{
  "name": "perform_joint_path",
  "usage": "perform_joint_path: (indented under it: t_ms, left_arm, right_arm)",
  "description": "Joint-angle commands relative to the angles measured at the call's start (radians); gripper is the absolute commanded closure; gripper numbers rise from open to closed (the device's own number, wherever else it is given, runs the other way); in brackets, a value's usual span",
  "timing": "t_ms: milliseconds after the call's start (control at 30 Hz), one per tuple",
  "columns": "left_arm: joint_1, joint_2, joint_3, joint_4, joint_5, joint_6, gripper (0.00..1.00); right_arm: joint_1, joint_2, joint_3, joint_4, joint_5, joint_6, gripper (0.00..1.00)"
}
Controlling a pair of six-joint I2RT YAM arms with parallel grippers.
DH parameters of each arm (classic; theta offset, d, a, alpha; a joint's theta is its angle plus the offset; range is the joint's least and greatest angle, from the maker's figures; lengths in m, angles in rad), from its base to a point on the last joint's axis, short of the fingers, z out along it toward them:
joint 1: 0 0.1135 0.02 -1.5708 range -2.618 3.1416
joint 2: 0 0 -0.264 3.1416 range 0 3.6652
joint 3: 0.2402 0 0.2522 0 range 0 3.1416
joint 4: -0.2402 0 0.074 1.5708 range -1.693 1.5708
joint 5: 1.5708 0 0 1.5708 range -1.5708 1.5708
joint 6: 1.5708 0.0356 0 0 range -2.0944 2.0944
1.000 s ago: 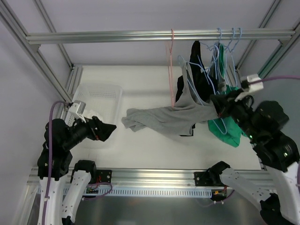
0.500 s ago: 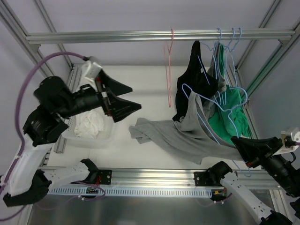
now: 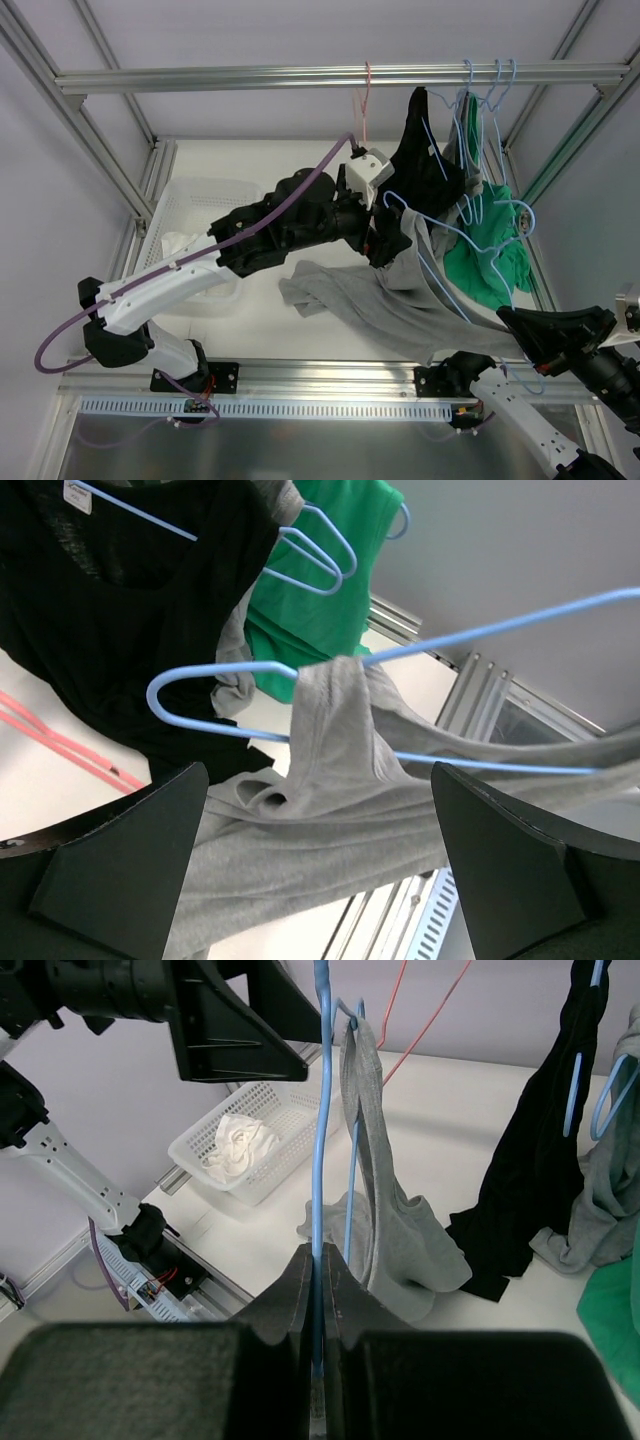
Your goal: Remove the tank top from the hanger
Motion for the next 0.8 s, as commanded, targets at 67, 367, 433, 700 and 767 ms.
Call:
perform_joint_path:
  t_ms: [67,367,433,700,767]
  left_arm:
    - [-0.027,0.046,0.061,0.094,-0.078,0.009,0.06]
    - [-0.033,0.083,0.049,0.106,-0.128,0.006,0.42]
    - [-0.035,0.089,0.057,0.112,-0.125,0.006,0.58]
    - [-0.044,0.086,0.060,0.137,-0.087,0.015,0.95]
    - [-0.047,0.086,0.060,0.142,-0.092,0.015,1.00]
  right_arm:
    - [-0.006,0.016,0.043,0.036,-0.039,0.006,1.00]
    - [-0.004,0.029,0.075,0.036,-0.077,0.012,1.00]
    - [-0.004,0.026,0.064,0.036,-0.080,0.015,1.00]
    - [-0.004,-0.003,0.006,0.042,-0.085,0.029,1.00]
    - [-0.004,-0.008,-0.003,0.043,-0.085,0.028,1.00]
